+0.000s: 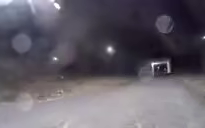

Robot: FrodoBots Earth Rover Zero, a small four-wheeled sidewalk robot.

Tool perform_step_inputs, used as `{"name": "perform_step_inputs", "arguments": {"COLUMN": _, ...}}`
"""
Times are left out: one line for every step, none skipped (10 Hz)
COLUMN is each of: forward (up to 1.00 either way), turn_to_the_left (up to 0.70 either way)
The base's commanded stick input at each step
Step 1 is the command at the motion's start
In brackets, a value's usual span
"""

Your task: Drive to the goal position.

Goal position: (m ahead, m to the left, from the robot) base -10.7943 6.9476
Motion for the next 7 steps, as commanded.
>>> {"name": "perform_step_inputs", "arguments": {"forward": 0.0, "turn_to_the_left": 0.05}}
{"name": "perform_step_inputs", "arguments": {"forward": 0.0, "turn_to_the_left": 0.05}}
{"name": "perform_step_inputs", "arguments": {"forward": 0.0, "turn_to_the_left": 0.24}}
{"name": "perform_step_inputs", "arguments": {"forward": 0.0, "turn_to_the_left": 0.46}}
{"name": "perform_step_inputs", "arguments": {"forward": 0.0, "turn_to_the_left": 0.7}}
{"name": "perform_step_inputs", "arguments": {"forward": 0.0, "turn_to_the_left": 0.7}}
{"name": "perform_step_inputs", "arguments": {"forward": 0.0, "turn_to_the_left": 0.7}}
